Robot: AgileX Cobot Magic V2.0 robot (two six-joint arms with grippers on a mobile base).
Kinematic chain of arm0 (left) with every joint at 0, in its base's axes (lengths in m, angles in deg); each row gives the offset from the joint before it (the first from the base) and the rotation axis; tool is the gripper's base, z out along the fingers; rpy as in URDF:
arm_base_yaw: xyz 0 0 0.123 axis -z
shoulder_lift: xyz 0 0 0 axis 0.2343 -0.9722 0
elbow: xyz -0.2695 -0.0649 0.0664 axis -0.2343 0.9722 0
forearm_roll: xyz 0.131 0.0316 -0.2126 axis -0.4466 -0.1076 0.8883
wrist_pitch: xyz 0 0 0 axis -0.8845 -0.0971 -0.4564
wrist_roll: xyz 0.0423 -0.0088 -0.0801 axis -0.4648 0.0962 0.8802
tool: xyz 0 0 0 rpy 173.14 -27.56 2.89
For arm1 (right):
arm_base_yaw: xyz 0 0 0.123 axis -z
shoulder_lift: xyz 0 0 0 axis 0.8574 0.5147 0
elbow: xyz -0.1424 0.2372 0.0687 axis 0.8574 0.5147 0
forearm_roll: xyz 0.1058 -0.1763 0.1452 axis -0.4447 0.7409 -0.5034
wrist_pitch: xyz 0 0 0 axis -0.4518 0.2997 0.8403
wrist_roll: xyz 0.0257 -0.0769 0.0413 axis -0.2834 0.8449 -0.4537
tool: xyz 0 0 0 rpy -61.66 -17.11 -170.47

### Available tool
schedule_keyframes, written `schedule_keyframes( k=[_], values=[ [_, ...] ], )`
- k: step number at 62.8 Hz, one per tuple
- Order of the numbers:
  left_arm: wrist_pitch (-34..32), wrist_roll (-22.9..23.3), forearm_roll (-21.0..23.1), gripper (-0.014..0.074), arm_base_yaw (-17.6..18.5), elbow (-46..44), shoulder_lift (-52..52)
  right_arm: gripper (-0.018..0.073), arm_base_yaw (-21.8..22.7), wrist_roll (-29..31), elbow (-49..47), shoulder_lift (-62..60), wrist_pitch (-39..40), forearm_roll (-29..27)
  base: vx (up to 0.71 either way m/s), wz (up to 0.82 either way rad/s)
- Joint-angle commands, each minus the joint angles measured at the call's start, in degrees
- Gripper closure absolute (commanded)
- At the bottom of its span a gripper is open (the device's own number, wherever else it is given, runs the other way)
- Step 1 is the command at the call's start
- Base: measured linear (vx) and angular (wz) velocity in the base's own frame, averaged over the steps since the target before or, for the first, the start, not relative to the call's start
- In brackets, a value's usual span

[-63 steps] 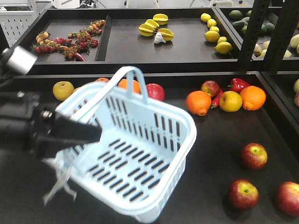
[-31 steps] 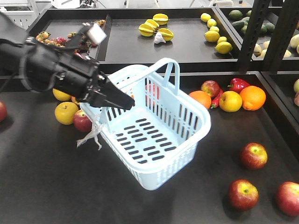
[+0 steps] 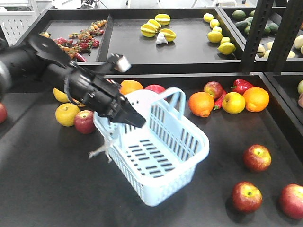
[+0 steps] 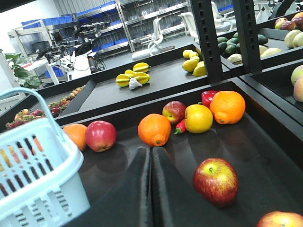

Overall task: Pick three apples into basket with both arms
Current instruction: 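Lower the light-blue basket onto the table and open the left gripper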

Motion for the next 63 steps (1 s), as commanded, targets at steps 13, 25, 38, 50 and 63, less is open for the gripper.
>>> schedule_keyframes(
  k=[13, 25, 38, 50, 63],
  values=[
    [-0.07, -1.60, 4.99, 0.0596, 1.51, -1.96, 0.78, 0.0564, 0.45, 0.30, 0.73, -0.61, 4.02, 0.36, 0.00, 0.00],
    [-0.16, -1.54, 5.12, 0.0479, 1.51, -1.96, 0.78, 0.0564, 0.45, 0.30, 0.73, -0.61, 4.02, 0.36, 0.00, 0.00],
    [-0.25, -1.35, 5.12, 0.0205, 1.51, -1.96, 0.78, 0.0564, 0.45, 0.30, 0.73, -0.61, 4.02, 0.36, 0.00, 0.00],
    [1.73, 6.66, 4.93, 0.0127, 1.45, -1.96, 1.00, 0.0564, 0.45, 0.30, 0.73, -0.61, 4.02, 0.36, 0.00, 0.00],
    [1.73, 18.94, -0.71, 0.0309, 1.45, -1.96, 6.10, 0.0564, 0.45, 0.30, 0.73, -0.61, 4.02, 0.36, 0.00, 0.00]
  ],
)
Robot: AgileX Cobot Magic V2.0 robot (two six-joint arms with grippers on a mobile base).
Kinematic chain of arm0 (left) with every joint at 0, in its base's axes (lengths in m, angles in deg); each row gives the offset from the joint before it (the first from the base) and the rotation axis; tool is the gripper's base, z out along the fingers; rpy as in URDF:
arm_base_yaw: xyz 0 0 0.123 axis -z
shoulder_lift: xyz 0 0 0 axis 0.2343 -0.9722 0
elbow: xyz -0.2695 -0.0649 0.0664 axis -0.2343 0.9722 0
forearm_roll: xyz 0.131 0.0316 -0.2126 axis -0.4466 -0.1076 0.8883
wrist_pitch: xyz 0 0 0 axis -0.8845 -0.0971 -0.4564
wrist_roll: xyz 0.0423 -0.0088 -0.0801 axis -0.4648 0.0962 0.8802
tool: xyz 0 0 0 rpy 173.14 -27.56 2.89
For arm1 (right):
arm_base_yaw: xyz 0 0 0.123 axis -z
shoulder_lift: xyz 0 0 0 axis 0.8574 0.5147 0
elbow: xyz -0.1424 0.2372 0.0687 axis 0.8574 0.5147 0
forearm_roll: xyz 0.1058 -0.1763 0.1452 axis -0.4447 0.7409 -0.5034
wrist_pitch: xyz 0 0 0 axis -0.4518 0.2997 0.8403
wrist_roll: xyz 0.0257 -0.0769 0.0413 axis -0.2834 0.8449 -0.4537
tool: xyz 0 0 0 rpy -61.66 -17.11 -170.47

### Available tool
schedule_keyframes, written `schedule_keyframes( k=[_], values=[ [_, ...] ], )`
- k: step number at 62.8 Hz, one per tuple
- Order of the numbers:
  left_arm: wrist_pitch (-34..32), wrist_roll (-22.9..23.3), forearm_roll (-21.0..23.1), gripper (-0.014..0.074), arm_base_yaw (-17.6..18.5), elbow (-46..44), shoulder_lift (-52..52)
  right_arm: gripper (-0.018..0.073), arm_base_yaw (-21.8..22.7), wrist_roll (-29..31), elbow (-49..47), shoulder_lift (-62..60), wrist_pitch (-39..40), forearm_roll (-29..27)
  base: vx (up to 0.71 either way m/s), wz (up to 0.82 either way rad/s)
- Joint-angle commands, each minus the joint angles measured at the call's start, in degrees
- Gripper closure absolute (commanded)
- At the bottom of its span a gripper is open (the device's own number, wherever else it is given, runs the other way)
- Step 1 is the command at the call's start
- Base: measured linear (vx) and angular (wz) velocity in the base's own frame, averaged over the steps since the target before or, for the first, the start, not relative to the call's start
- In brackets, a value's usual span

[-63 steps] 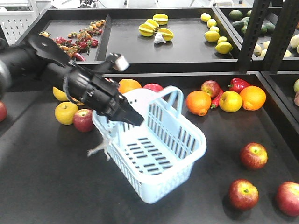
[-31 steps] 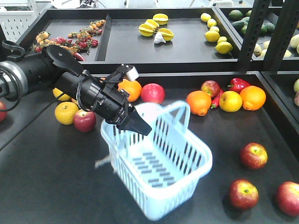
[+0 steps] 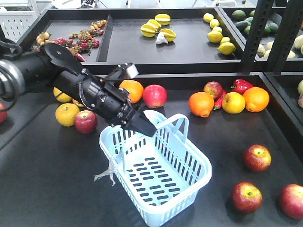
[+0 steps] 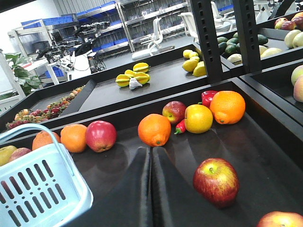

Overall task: Pick three apples into basket with both arms
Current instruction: 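Lower the light-blue basket onto the table and open the left gripper, then reach the right gripper down over a red apple near the robot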

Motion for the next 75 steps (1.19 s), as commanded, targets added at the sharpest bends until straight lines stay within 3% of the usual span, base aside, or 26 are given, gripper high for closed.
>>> schedule_keyframes(
  k=[1, 11, 20, 27, 34, 54, 59, 75],
  values=[
    [2.01, 5.21, 0.38, 0.0330, 0.08, -1.92, 6.80, 0.0564, 0.45, 0.30, 0.73, -0.61, 4.02, 0.36, 0.00, 0.00],
    [2.01, 11.02, -8.99, 0.0608, 0.08, -1.92, 15.24, 0.0564, 0.45, 0.30, 0.73, -0.61, 4.02, 0.36, 0.00, 0.00],
    [2.01, 13.20, -15.75, 0.0604, 0.08, 0.93, 24.84, 0.0564, 0.45, 0.30, 0.73, -0.61, 4.02, 0.36, 0.00, 0.00],
    [0.93, 11.70, -15.83, 0.0604, 0.08, 8.68, 33.02, 0.0564, 0.45, 0.30, 0.73, -0.61, 4.02, 0.36, 0.00, 0.00],
    [-5.08, 11.36, -15.72, 0.0604, 0.08, 19.13, 41.67, 0.0564, 0.45, 0.30, 0.73, -0.61, 4.02, 0.36, 0.00, 0.00],
    [-35.95, 11.28, -12.55, 0.0604, 0.08, 59.97, 62.48, 0.0564, 0.45, 0.30, 0.73, -0.61, 4.02, 0.36, 0.00, 0.00],
    [-40.91, 11.45, -11.35, 0.0604, 0.08, 67.58, 65.95, 0.0564, 0.45, 0.30, 0.73, -0.61, 4.02, 0.36, 0.00, 0.00],
    [-46.37, 11.39, -9.73, 0.0604, 0.08, 74.74, 70.36, 0.0564, 0.45, 0.30, 0.73, -0.61, 4.02, 0.36, 0.00, 0.00]
  ],
)
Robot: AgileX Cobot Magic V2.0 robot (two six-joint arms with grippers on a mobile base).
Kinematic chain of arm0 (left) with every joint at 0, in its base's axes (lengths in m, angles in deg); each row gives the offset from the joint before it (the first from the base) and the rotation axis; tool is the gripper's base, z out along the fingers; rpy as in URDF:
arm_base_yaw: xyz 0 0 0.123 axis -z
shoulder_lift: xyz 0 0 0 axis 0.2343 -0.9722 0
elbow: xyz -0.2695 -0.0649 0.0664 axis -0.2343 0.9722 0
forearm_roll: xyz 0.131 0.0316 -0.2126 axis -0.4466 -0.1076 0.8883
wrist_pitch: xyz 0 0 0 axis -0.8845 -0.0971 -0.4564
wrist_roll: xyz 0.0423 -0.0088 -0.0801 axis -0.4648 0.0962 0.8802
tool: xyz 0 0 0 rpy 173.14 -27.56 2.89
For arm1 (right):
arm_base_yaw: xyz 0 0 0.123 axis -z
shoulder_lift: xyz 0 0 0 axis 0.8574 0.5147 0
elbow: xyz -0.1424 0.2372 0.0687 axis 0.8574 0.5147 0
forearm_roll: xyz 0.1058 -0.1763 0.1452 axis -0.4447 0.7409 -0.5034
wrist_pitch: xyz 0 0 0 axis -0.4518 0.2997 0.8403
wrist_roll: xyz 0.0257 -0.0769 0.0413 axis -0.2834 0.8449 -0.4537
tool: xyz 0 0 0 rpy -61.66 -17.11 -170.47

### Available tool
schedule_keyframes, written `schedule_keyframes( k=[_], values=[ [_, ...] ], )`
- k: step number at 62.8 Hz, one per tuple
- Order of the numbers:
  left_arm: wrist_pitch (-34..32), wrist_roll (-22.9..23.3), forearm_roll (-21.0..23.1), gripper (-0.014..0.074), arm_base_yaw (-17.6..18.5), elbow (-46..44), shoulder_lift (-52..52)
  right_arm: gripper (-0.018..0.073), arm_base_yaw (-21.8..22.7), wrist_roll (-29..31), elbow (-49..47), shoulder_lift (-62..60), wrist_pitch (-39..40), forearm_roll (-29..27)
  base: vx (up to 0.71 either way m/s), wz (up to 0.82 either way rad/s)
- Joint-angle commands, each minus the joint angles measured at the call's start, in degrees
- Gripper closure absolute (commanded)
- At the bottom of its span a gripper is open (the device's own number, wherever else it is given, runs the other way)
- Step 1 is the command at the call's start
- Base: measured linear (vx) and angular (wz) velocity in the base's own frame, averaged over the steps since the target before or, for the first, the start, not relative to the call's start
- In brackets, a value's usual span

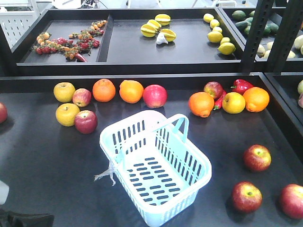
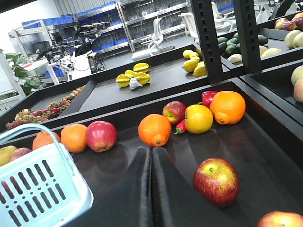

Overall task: Pick three apples into basket with both arms
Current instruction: 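Reach the right gripper down over a red apple near the robot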

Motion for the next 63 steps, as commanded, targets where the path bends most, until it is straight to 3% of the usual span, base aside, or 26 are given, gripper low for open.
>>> schedule_keyframes(
  k=[1, 20, 30, 47, 53, 63],
  values=[
    [-4.71, 0.16, 2.19, 0.0604, 0.08, -1.16, 0.75, 0.0564, 0.45, 0.30, 0.73, -0.61, 4.02, 0.36, 0.00, 0.00],
    [-5.65, 0.21, 2.19, 0.0604, 0.08, -1.16, 0.75, 0.0564, 0.45, -0.19, 0.73, -0.61, 4.71, 0.00, 0.00, 0.00],
    [-5.65, 0.21, 2.19, 0.0604, 0.08, -1.16, 0.75, 0.0564, 0.45, -8.02, 0.73, -0.61, 7.63, -10.87, 0.00, 0.00],
    [-5.65, 0.21, 2.70, 0.0604, 0.08, -1.16, 0.75, 0.0564, 0.45, -7.94, -1.27, -0.61, 10.74, -24.86, 0.00, 0.00],
    [-5.65, 0.21, 3.69, 0.0604, 0.08, -1.16, 0.75, 0.0564, 0.45, -5.22, -6.28, -0.61, 7.46, -23.19, 0.00, 0.00],
    [-5.71, 0.21, 3.75, 0.0604, 0.08, -1.16, 0.75, 0.0564, 0.45, 2.49, -19.34, 2.75, -7.51, -19.59, 0.00, 0.00]
  ],
)
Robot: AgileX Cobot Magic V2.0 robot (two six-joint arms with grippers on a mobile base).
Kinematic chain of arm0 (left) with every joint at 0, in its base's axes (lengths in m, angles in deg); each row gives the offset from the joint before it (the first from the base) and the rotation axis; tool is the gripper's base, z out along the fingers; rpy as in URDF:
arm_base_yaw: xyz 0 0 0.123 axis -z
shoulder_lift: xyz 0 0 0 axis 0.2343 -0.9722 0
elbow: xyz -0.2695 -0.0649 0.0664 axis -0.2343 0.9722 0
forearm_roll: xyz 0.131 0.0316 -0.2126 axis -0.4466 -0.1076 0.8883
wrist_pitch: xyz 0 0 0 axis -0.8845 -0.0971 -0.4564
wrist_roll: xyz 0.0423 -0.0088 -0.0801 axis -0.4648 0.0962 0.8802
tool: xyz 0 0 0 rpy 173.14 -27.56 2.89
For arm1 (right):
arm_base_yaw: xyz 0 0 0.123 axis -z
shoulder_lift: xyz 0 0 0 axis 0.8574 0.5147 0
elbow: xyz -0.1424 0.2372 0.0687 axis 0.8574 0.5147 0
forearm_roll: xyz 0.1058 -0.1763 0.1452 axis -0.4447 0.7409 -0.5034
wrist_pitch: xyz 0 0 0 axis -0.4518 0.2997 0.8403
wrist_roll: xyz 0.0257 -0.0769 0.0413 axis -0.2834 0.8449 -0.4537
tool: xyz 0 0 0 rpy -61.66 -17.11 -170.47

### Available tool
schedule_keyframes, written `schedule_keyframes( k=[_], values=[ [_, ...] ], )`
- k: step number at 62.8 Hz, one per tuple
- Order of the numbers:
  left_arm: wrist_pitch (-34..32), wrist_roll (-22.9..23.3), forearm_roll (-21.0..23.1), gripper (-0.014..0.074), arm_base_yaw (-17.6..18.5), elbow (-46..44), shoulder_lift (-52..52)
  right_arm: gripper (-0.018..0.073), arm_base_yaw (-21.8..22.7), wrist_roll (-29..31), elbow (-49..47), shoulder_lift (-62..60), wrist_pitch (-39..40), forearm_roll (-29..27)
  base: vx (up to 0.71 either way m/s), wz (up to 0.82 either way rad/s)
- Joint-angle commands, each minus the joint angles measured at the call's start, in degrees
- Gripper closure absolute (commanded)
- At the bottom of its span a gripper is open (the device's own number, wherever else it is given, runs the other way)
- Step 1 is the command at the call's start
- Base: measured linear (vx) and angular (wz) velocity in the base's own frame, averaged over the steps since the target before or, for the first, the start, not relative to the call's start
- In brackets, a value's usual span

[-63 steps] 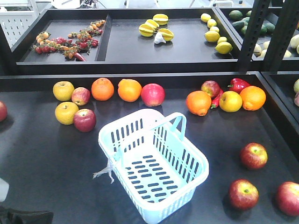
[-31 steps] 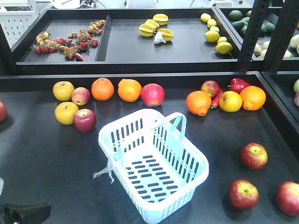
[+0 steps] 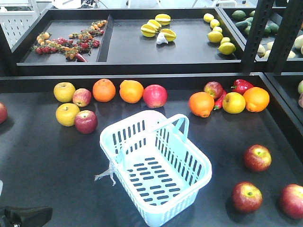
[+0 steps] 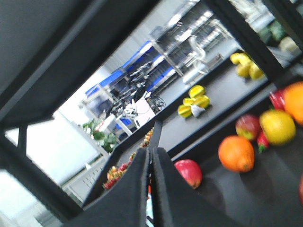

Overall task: Pick three apples into basket with both arms
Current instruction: 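Reach the right gripper down over a red apple near the robot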

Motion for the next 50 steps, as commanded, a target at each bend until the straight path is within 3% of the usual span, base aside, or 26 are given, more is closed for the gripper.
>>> schedule_keyframes(
  k=[1, 13, 21, 27, 40, 45, 50],
  values=[
    [-2.78, 0.21, 1.93, 0.0604, 0.08, -1.32, 0.24, 0.0564, 0.45, 5.71, -8.76, 3.63, -5.49, 2.71, 0.00, 0.00],
    [-2.55, 0.21, 1.93, 0.0604, 0.08, -1.32, 0.24, 0.0553, 0.45, 17.23, -22.73, 17.77, -23.19, 7.46, 0.00, 0.00],
    [-2.76, 0.21, 1.93, 0.0604, 0.08, -1.32, 0.24, 0.0490, 0.45, 23.05, -28.13, 26.92, -26.55, 8.04, 0.00, 0.00],
    [-2.40, 0.21, 1.93, 0.0604, 0.08, -1.32, 0.24, 0.0347, 0.45, 24.71, -31.12, 34.35, -28.50, 7.92, 0.00, 0.00],
    [-1.53, 0.15, 1.88, 0.0604, 0.08, -1.32, 0.24, -0.0085, 0.45, 25.61, -33.03, 46.27, -28.34, 10.97, 0.00, 0.00],
    [-1.53, 0.15, 1.88, 0.0604, 0.08, -1.32, 0.24, -0.0166, 0.45, 25.79, -32.91, 49.53, -25.56, 10.98, 0.00, 0.00],
    [-1.53, 0.15, 1.88, 0.0604, 0.08, -1.32, 0.24, -0.0169, 0.45, 27.09, -33.76, 52.38, -25.07, 10.55, 0.00, 0.00]
  ],
)
